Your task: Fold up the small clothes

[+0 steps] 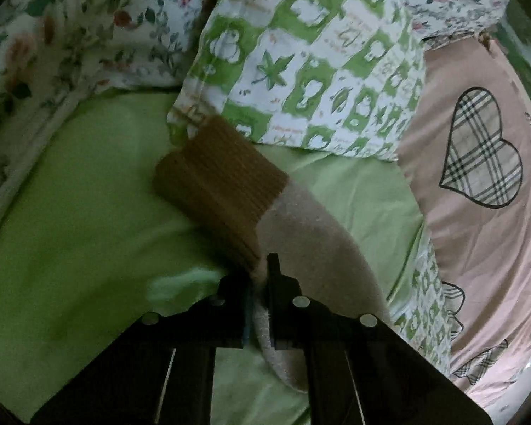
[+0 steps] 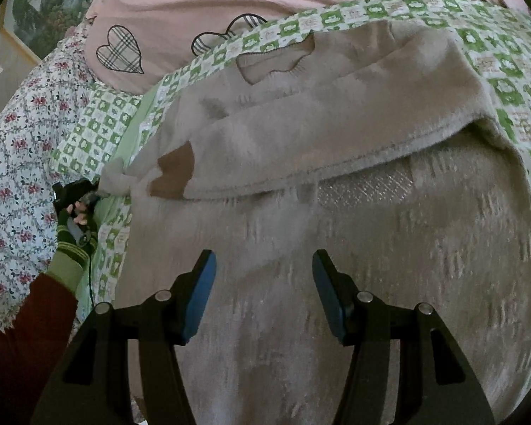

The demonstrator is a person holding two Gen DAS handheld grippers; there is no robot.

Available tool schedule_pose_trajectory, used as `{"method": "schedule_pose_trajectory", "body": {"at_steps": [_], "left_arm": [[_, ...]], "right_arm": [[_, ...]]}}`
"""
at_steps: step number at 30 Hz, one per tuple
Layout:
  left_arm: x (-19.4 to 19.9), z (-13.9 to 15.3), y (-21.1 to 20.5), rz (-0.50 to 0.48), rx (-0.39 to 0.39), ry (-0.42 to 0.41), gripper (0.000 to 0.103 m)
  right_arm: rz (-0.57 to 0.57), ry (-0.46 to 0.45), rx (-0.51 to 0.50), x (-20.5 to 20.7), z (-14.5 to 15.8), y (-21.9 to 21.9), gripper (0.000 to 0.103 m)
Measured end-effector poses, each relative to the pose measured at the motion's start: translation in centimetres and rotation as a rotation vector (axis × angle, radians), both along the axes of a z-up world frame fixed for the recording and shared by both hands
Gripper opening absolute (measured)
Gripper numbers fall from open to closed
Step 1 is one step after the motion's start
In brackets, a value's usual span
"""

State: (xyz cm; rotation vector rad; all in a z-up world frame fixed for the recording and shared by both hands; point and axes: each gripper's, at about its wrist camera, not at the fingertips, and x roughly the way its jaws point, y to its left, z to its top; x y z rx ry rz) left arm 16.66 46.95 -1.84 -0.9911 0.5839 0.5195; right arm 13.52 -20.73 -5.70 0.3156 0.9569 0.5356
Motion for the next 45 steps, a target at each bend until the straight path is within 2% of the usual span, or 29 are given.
{"method": "schedule_pose_trajectory", "body": {"at_steps": [7,11,13,14,18,22,26,29,32,36,38,42,45], "left_arm": [[-1.6,7.3,-5.6,-0.114,0.185,-0.103,0.003],[-1.3,12.6,-12.3,-0.275,0.299,-0.171,0.003],[-1.1,14.1,-15.6,-0.355,0.323,-0.209,0.003],[-0.7,15.0,-18.5,-0.421,0.338,-0.233,0.003],[0.8,16.0,-27.4,-0.617,0.358,-0.275,0.003],[3.3,15.1,-36.3,-0.794,0.359,-0.288,0.003],[5.8,12.3,-44.9,-0.933,0.354,-0.242,0.003],[7.9,9.7,-49.5,-0.989,0.392,-0.184,0.003],[9.4,6.9,-52.3,-1.033,0.403,-0.131,0.003],[9.9,3.7,-54.9,-1.094,0.454,-0.043,0.005],[9.6,2.4,-55.3,-1.117,0.461,0.002,0.012],[7.8,1.7,-55.0,-1.130,0.456,0.038,0.037],[5.0,2.3,-53.1,-1.109,0.464,0.034,0.043]], "right_arm": [[-0.038,0.002,0.031,-0.2,0.0,-2.0,0.058],[-0.053,-0.009,0.056,-0.6,0.3,-2.9,0.058],[-0.063,-0.012,0.065,-0.8,0.3,-3.3,0.058],[-0.070,-0.013,0.070,-0.8,0.3,-3.6,0.058],[-0.099,-0.014,0.088,-1.1,0.3,-4.8,0.058],[-0.134,-0.027,0.098,-1.6,0.6,-6.5,0.058],[-0.187,-0.035,0.104,-2.1,0.7,-8.9,0.058],[-0.227,-0.019,0.106,-2.3,0.2,-10.4,0.058],[-0.253,-0.005,0.113,-2.4,-0.3,-11.7,0.058],[-0.284,0.001,0.123,-2.3,-0.5,-12.7,0.058],[-0.295,-0.002,0.125,-2.2,-0.3,-12.8,0.058],[-0.286,-0.013,0.127,-1.5,0.5,-12.0,0.060],[-0.259,-0.034,0.122,-0.4,1.2,-10.7,0.062]]}}
